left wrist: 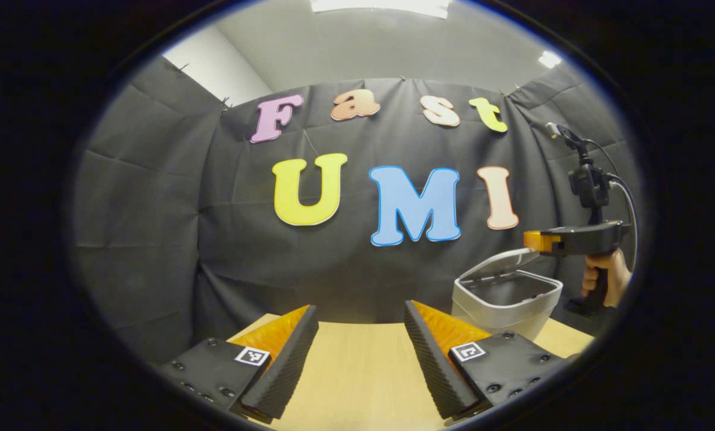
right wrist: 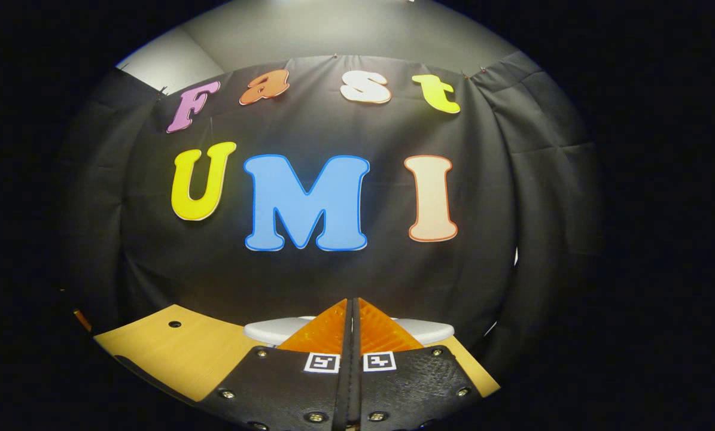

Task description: Press the lid of the desktop garbage bin to open it, pick up the crumpled paper on the desktop and throw it into the bin, then pick up the pop can on the desktop and drop it into the bin, and finally close the garbage bin lid.

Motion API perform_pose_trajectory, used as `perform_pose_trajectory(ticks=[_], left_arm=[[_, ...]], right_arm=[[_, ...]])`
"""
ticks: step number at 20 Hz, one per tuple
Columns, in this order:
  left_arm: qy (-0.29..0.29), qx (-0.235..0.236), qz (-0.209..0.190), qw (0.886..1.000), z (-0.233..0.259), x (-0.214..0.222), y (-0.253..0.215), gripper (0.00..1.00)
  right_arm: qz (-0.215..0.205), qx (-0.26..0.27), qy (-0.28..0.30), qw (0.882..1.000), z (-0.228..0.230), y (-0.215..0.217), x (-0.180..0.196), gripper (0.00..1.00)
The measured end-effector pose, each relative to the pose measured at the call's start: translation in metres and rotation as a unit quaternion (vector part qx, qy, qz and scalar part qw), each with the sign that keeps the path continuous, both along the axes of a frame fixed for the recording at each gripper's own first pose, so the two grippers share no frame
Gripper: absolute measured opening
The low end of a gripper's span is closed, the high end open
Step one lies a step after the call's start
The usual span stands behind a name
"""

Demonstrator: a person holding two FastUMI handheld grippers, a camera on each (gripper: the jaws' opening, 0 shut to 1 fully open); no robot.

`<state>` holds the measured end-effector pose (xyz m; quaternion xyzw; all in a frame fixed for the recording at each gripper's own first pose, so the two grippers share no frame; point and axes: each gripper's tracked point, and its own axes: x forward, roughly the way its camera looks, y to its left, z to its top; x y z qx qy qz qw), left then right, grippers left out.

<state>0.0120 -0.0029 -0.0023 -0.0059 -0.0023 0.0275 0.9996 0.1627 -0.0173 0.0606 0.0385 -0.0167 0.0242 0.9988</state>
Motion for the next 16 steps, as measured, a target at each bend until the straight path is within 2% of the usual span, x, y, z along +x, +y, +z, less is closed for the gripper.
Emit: perform_pose_trajectory(ticks=[8,16], left_arm=[[-0.003,-0.004,0.016,1.000,0.002,-0.003,0.013,0.98],[0.003,-0.012,0.006,1.000,-0.005,-0.004,0.015,0.98]], right_arm=[[0.001,0.013,-0.042,0.999,0.042,-0.001,-0.003,0.00],[0.012,0.026,-0.030,0.999,0.040,-0.004,-0.039,0.00]])
